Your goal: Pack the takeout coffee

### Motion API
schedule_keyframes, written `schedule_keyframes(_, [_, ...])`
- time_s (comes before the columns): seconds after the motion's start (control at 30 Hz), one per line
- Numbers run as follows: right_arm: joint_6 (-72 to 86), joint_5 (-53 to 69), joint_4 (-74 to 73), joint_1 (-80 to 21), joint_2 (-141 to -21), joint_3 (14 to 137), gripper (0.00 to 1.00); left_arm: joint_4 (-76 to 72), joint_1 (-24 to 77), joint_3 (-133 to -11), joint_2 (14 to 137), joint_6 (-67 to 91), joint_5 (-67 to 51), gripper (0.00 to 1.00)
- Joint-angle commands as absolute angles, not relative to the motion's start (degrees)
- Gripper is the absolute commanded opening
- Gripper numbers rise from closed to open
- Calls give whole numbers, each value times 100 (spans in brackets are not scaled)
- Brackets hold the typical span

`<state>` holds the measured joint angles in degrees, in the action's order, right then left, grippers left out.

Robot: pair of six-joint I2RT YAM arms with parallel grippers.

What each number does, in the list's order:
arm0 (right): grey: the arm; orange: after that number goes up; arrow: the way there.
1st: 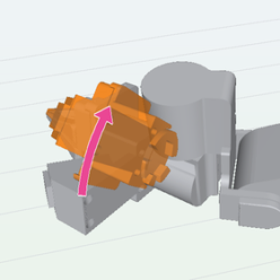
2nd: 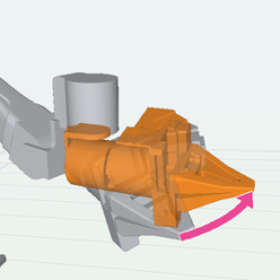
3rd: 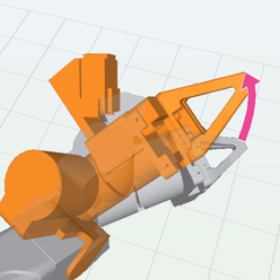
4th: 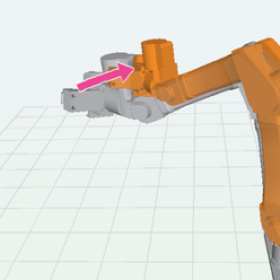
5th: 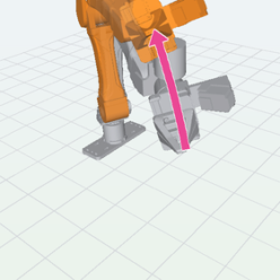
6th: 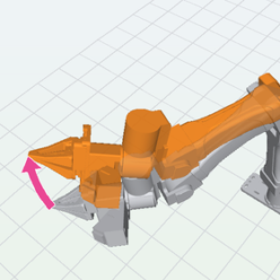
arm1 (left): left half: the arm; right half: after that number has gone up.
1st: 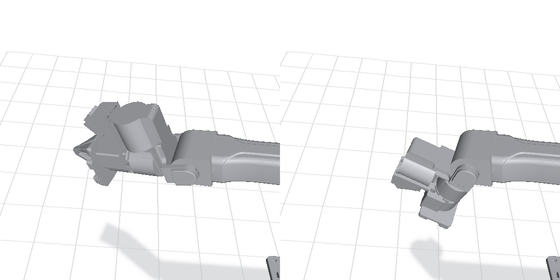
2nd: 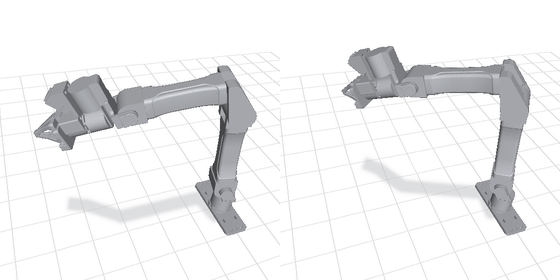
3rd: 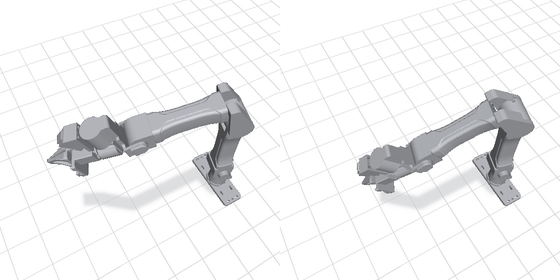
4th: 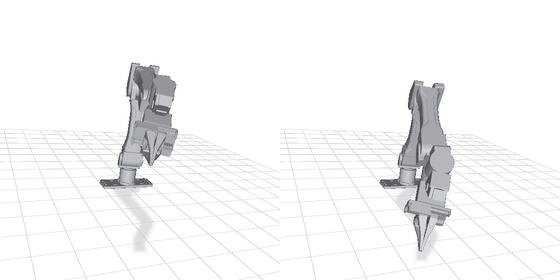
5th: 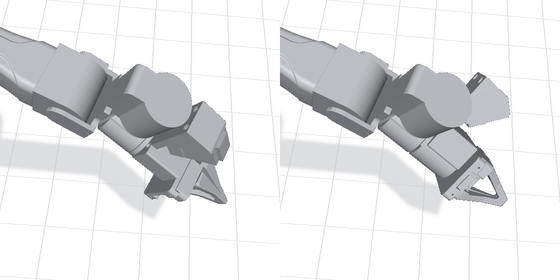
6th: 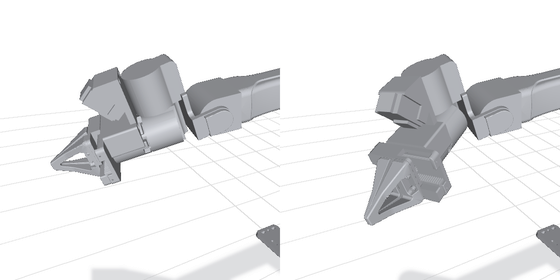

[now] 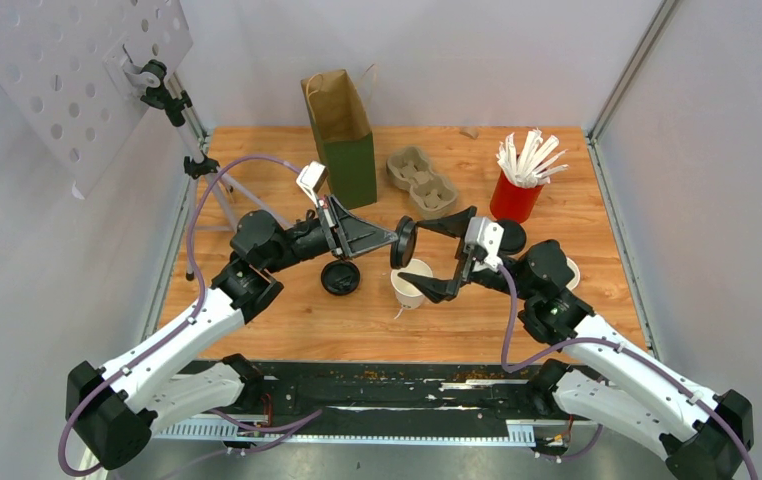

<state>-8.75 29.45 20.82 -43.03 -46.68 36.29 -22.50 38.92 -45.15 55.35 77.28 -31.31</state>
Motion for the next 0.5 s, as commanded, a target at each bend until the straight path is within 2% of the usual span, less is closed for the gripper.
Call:
schedule_keyframes(0.0, [-1033,2883,2136,-4374,-4672,3876,100,-2499,3867,-4526,5457,7735,-3295,0])
schedule_keyframes(0.23, [-1018,2870,2152,-4407,-4694,3839,100,-2496,3867,-4526,5505,7726,-3392,0])
schedule_keyframes(0.47, [-914,2810,2228,-4410,-4683,3782,89,-2406,3870,-4521,5506,7660,-3385,0])
